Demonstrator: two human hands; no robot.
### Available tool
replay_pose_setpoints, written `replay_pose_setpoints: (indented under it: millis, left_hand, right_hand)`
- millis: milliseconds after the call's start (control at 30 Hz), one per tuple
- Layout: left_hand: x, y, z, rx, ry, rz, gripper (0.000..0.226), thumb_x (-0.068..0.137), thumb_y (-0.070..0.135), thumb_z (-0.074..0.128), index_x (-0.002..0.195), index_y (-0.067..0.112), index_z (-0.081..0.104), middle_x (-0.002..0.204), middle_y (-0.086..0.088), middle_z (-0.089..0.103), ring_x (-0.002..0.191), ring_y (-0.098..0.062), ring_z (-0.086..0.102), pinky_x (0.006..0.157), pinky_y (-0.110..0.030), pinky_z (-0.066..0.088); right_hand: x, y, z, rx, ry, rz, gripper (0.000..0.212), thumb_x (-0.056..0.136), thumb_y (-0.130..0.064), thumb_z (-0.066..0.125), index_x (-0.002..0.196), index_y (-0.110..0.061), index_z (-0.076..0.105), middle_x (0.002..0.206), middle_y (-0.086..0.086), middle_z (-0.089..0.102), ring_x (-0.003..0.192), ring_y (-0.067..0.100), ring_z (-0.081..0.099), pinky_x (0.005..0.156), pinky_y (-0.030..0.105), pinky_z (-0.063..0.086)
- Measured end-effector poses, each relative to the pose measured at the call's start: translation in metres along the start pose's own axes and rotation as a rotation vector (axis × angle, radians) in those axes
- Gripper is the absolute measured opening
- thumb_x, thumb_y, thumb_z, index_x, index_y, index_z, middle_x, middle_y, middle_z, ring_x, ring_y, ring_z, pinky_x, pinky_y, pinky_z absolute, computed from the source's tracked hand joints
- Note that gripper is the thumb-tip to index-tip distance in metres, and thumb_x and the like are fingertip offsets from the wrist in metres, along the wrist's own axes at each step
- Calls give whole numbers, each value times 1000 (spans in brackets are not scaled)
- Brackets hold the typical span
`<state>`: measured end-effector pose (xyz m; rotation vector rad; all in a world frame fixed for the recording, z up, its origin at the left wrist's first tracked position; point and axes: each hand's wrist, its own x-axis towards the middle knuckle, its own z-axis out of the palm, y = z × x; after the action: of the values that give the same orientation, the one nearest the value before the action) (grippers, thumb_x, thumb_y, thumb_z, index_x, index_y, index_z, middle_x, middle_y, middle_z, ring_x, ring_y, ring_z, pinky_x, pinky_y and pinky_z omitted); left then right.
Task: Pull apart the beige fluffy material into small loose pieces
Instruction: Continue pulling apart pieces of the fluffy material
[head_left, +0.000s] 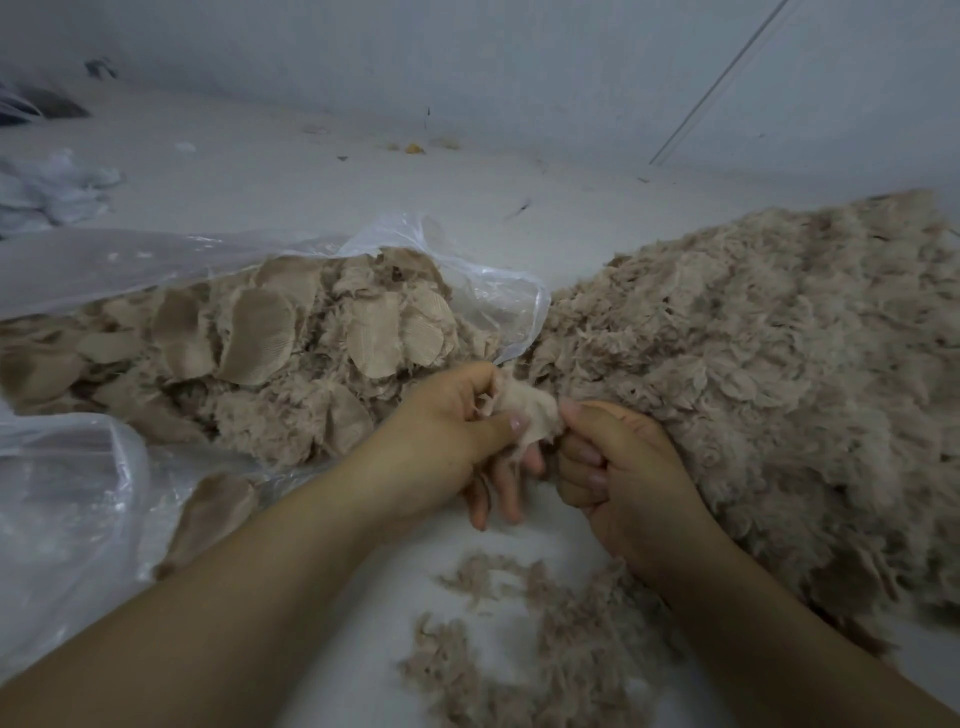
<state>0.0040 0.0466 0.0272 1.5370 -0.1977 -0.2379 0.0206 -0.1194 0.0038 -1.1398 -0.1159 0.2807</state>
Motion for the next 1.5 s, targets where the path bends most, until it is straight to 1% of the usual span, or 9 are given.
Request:
replay_pose_setpoints:
  millis: [233, 333, 500, 767, 967, 1200, 1267, 1367, 1500]
  left_hand:
    - [3, 2, -6, -35, 8, -37, 17, 92, 4, 60, 75, 6, 61, 50, -4, 45, 36, -10, 31, 37, -16, 22]
    - [4, 2, -13, 1, -1, -61, 20, 88, 4, 64, 69, 7, 58, 49, 0, 41, 40, -8, 30, 37, -14, 23]
    - [3, 0, -11, -4, -18, -76, 17, 85, 7, 68, 70, 9, 61, 50, -6, 50, 34, -11, 35, 35, -15, 25]
    - [9, -1, -13, -171, 239, 34, 21, 83, -6, 65, 68, 7, 60, 50, -14, 54, 27, -13, 32, 36, -12, 24]
    - [6, 1, -14, -180, 197, -22, 24, 85, -10, 59, 66, 3, 57, 48, -16, 51, 25, -12, 25, 35, -10, 22]
    - [3, 7, -24, -203, 124, -41, 21, 82, -14, 56, 78, 6, 51, 46, -9, 40, 26, -7, 20, 38, -9, 17]
    - [-1, 11, -31, -170, -146, -115, 16, 80, -8, 62, 86, 4, 53, 50, -15, 51, 24, -10, 30, 35, -11, 19]
    - [-10, 14, -29, 29, -575, -268, 24, 89, 20, 69, 90, -1, 57, 88, -28, 71, 36, -19, 59, 32, -16, 38]
    - [-5, 7, -13, 228, -255, -248, 50, 82, 47, 69, 87, -2, 58, 77, -17, 72, 29, -16, 50, 31, -15, 30]
  right_hand:
    - [0, 2, -1, -63, 6, 3, 15, 81, -22, 72, 72, -9, 72, 50, 0, 34, 37, 4, 22, 36, 15, 22]
    - [1, 2, -3, -66, -32, -9, 32, 77, -34, 68, 86, -3, 72, 51, 2, 37, 38, 4, 23, 37, 15, 24]
    - [-4, 1, 0, -232, -69, -23, 20, 63, -36, 80, 64, -17, 72, 59, 4, 62, 45, 7, 50, 41, 17, 42]
    - [-4, 3, 2, -217, 23, -51, 28, 75, -34, 65, 59, -12, 71, 58, 9, 38, 46, 9, 26, 39, 16, 24]
    - [-4, 3, 1, -216, 51, -8, 33, 78, -34, 64, 75, -3, 74, 79, 18, 42, 54, 18, 21, 38, 19, 23]
    - [1, 4, -2, -73, 113, 3, 52, 76, -30, 64, 96, 18, 61, 61, 9, 42, 44, 10, 27, 36, 16, 23]
    - [0, 5, -3, -83, 92, -16, 38, 78, -31, 63, 78, 6, 66, 55, 6, 40, 40, 8, 27, 36, 15, 24]
    - [-2, 5, -3, -124, 56, -23, 35, 79, -38, 68, 54, -15, 62, 47, 0, 44, 37, 7, 35, 37, 16, 30]
    - [-1, 4, -2, -132, 54, -13, 36, 80, -37, 63, 66, -4, 69, 54, 13, 44, 40, 14, 34, 39, 18, 29]
